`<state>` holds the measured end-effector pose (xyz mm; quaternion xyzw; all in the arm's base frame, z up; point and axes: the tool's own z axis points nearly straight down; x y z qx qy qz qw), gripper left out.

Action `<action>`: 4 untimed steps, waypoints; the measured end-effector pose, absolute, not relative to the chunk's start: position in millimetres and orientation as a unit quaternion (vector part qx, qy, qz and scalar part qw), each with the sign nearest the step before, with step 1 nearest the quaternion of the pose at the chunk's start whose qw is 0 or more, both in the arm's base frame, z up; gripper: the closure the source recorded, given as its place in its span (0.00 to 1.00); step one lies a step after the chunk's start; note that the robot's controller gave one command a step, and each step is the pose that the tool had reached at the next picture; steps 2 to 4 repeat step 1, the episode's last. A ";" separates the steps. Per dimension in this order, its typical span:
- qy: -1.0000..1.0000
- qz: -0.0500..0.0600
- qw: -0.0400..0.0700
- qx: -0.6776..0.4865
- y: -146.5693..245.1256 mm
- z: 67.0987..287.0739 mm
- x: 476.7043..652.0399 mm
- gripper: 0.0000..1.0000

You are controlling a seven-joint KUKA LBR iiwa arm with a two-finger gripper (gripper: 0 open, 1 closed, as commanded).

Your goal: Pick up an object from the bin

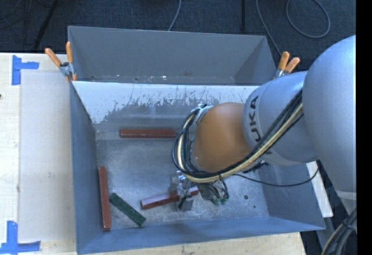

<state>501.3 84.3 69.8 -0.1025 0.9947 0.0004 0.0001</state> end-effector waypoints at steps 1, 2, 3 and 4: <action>0.998 0.000 0.004 -0.067 73.4 204.4 513.2 1.00; 0.998 0.000 0.004 -0.067 73.4 204.4 513.2 1.00; 0.998 0.000 0.004 -0.067 73.4 204.4 513.2 1.00; 0.998 0.000 0.004 -0.067 73.4 204.4 513.2 1.00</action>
Offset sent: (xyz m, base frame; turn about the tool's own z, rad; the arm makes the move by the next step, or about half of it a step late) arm 0.0101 -0.0114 0.1307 0.0718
